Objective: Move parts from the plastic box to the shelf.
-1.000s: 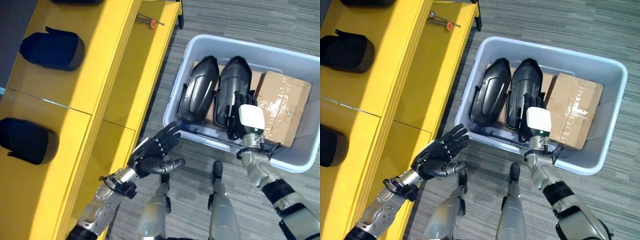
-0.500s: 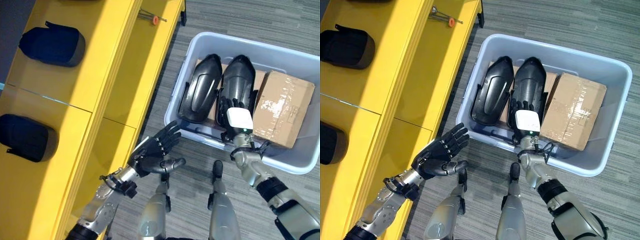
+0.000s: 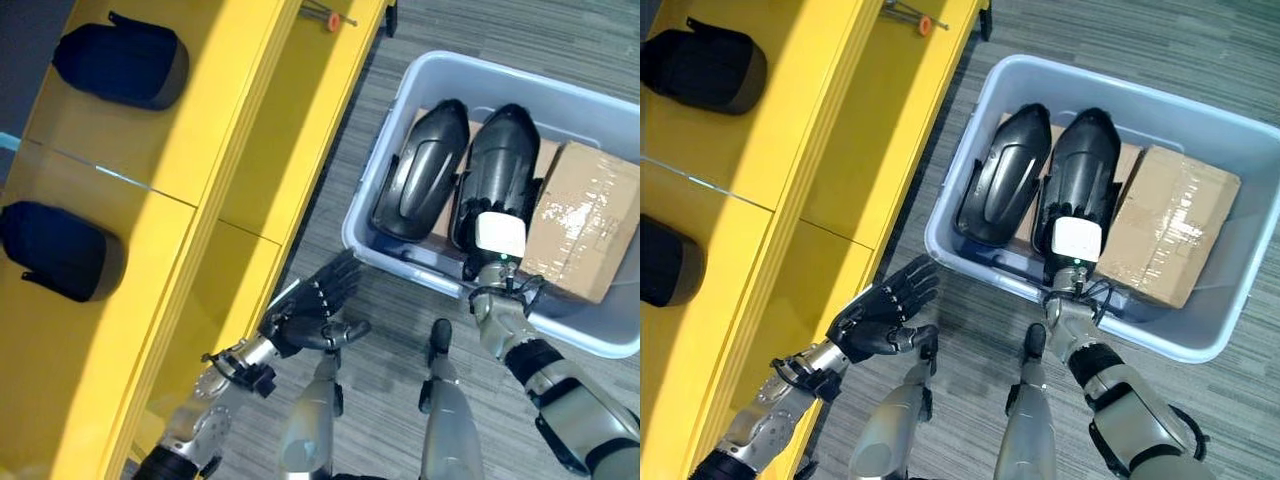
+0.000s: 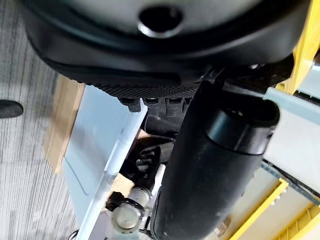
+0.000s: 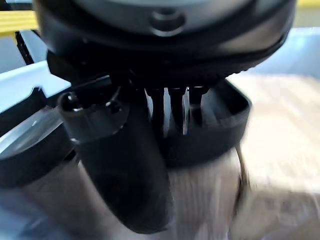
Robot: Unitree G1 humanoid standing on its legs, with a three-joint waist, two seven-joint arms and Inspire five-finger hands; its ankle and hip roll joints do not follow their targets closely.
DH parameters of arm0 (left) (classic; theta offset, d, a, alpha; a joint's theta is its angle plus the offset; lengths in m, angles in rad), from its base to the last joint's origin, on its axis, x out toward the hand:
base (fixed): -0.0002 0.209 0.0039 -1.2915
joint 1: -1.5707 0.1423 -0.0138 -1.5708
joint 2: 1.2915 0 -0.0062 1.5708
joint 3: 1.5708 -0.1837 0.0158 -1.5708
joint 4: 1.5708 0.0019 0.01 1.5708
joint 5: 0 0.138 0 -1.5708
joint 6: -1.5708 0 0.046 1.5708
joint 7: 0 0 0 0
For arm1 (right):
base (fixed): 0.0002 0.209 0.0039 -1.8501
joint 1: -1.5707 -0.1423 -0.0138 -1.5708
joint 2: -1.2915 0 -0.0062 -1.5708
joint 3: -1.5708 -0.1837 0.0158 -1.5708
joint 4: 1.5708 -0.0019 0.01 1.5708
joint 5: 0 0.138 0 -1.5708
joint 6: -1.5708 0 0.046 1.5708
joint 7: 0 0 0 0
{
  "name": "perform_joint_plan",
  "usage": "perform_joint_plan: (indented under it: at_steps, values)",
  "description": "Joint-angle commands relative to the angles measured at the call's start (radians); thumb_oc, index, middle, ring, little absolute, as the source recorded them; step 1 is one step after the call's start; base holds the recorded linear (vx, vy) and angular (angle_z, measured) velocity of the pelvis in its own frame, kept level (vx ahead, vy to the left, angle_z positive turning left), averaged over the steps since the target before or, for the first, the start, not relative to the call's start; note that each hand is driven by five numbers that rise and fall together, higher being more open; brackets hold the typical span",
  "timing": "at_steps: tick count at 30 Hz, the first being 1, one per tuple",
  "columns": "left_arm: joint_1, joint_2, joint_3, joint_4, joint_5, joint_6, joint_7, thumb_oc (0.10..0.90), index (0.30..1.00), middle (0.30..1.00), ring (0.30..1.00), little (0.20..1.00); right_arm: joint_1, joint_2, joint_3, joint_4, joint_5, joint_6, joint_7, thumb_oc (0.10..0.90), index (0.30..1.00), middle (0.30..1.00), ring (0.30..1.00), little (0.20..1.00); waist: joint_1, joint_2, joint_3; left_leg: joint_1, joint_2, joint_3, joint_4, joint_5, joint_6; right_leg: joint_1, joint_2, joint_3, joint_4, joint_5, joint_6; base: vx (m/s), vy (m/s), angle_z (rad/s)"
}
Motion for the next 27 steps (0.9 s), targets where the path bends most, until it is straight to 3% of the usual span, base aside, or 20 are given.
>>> perform_joint_plan:
  at_steps: [1, 3, 7, 14, 17, 23, 27]
  values:
    - [-0.045, -0.035, -0.04, -0.102, -0.039, -0.086, -0.039, 0.9, 1.0, 1.0, 1.0, 1.0, -0.055, -0.05, -0.024, 0.214, 0.045, 0.051, 0.023, 0.4, 0.3, 0.3, 0.3, 0.3, 0.036, 0.123, -0.005, -0.101, -0.102, 0.034, 0.104, -0.13, 0.098, -0.032, 0.026, -0.088, 0.225, -0.278, -0.081, -0.05, 0.022, 0.22]
    - [-0.048, -0.042, -0.058, -0.098, -0.058, -0.094, -0.025, 0.9, 1.0, 1.0, 1.0, 1.0, -0.066, -0.062, -0.017, 0.264, 0.041, 0.076, -0.019, 0.4, 0.3, 0.3, 0.3, 0.3, 0.045, 0.14, -0.005, -0.13, -0.109, 0.033, 0.116, -0.127, 0.101, -0.064, 0.02, -0.092, 0.245, -0.281, -0.081, -0.07, 0.016, 0.21]
    - [-0.044, -0.041, -0.087, -0.096, -0.038, -0.116, -0.026, 0.9, 1.0, 1.0, 1.0, 1.0, -0.064, -0.073, -0.011, 0.308, 0.043, 0.081, 0.005, 0.4, 0.3, 0.3, 0.3, 0.3, 0.053, 0.154, -0.005, -0.171, -0.118, 0.031, 0.129, -0.121, 0.104, -0.104, 0.015, -0.092, 0.258, -0.279, -0.082, -0.07, 0.004, 0.06]
    - [-0.024, -0.039, -0.09, -0.114, -0.05, -0.142, -0.044, 0.9, 1.0, 1.0, 1.0, 1.0, -0.028, -0.065, 0.004, 0.333, -0.042, 0.053, 0.008, 0.4, 0.3, 0.3, 0.3, 0.3, 0.056, 0.16, -0.005, -0.167, -0.118, 0.033, 0.125, -0.121, 0.108, -0.095, 0.011, -0.099, 0.246, -0.279, -0.086, -0.04, 0.011, 0.0]
    - [-0.014, -0.023, -0.068, -0.134, -0.068, -0.152, -0.06, 0.9, 1.0, 1.0, 1.0, 1.0, -0.012, -0.077, 0.047, 0.313, -0.21, -0.053, -0.027, 0.4, 0.3, 0.3, 0.3, 0.3, 0.056, 0.143, -0.005, -0.126, -0.109, 0.035, 0.111, -0.122, 0.11, -0.047, 0.015, -0.105, 0.226, -0.275, -0.082, -0.03, -0.034, 0.01]
    - [0.004, 0.013, 0.009, -0.176, -0.08, -0.113, -0.092, 0.9, 1.0, 1.0, 1.0, 1.0, -0.007, -0.119, 0.11, 0.2, -0.2, -0.174, -0.081, 0.4, 0.3, 0.3, 0.3, 0.3, 0.05, 0.098, -0.005, -0.055, -0.092, 0.032, 0.095, -0.127, 0.107, 0.039, 0.024, -0.106, 0.197, -0.272, -0.073, 0.0, -0.05, 0.0]
    - [0.038, 0.036, 0.07, -0.189, -0.034, -0.125, -0.089, 0.9, 1.0, 1.0, 1.0, 1.0, 0.064, -0.154, 0.12, -0.036, -0.17, -0.246, -0.13, 0.4, 0.3, 0.3, 0.3, 0.3, 0.028, 0.032, -0.005, 0.027, -0.071, 0.031, 0.06, -0.13, 0.098, 0.137, 0.046, -0.102, 0.134, -0.255, -0.062, 0.03, -0.067, 0.0]
